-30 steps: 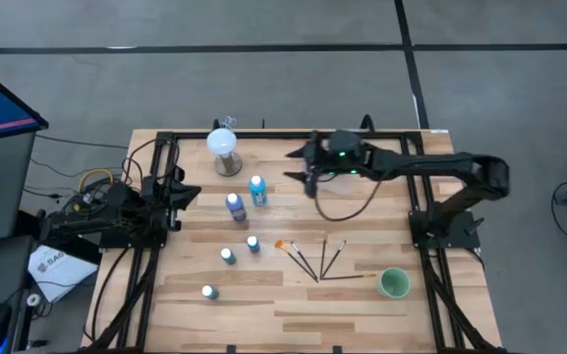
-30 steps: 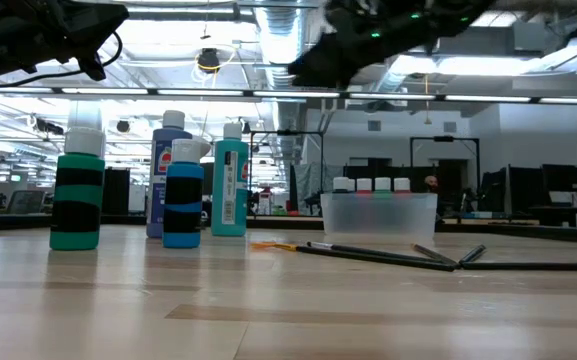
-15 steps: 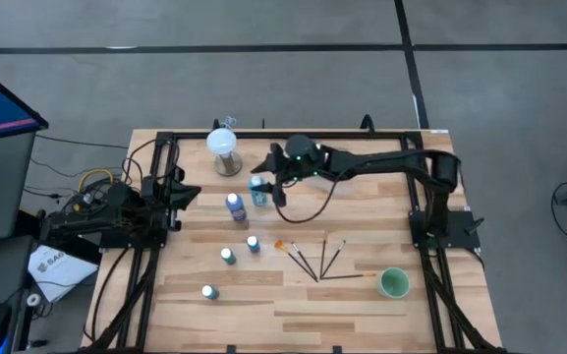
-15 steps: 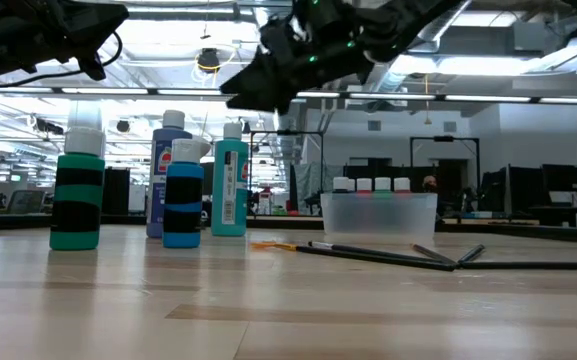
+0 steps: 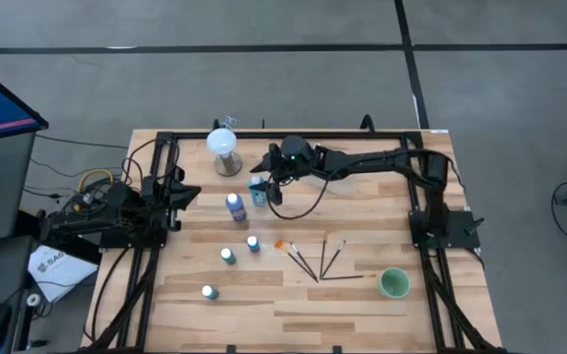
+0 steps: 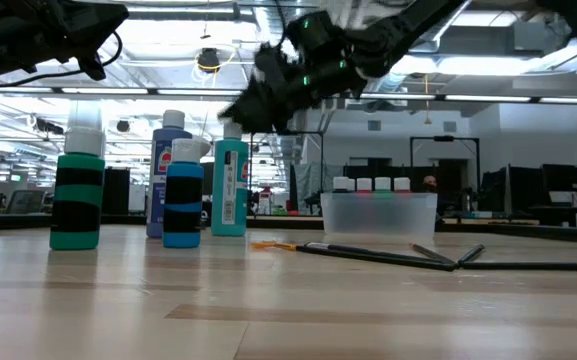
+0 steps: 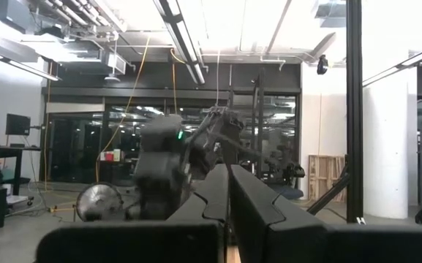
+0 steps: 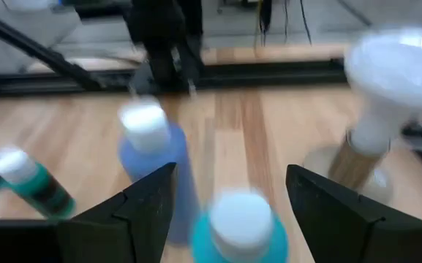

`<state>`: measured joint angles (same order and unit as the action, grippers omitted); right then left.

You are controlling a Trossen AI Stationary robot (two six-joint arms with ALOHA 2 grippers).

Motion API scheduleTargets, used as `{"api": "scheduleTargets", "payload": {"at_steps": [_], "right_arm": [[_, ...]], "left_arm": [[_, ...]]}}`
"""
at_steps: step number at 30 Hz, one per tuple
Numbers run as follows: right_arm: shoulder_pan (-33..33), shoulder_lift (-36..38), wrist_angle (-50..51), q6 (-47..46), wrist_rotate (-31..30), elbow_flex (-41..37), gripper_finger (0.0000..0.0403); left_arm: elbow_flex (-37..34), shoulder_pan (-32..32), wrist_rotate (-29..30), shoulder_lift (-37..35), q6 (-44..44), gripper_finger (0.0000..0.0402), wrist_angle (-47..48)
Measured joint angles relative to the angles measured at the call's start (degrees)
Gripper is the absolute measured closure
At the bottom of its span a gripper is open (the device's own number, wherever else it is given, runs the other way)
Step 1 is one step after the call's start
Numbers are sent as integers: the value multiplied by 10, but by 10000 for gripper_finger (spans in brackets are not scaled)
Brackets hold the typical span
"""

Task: Pick & Place Paint Supplies
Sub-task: Put the large light blue paint bottle into the transparent bin

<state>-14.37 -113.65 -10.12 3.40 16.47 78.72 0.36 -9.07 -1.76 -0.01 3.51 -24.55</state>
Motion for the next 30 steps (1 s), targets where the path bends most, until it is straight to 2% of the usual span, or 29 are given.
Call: {"api": "scheduleTargets", "payload": {"at_steps": [7,11,15,19,26,30], "right_arm": [[-3,-21,-5,-6,0,-2,155],[-4,-18,-6,-4,0,-2,177],[-8,-14,-7,-5,0,-2,220],[-8,-14,-2,-2,-1,-2,295],[-8,-12,-7,-8,-1,-2,295],[-6,31,3,-9,-6,-4,295]], "left_arm": [[0,0,0,0,0,400,0],[0,0,0,0,0,400,0],[0,0,0,0,0,400,0],[0,0,0,0,0,400,0],[0,0,0,0,0,400,0],[0,0,0,0,0,400,0]]}}
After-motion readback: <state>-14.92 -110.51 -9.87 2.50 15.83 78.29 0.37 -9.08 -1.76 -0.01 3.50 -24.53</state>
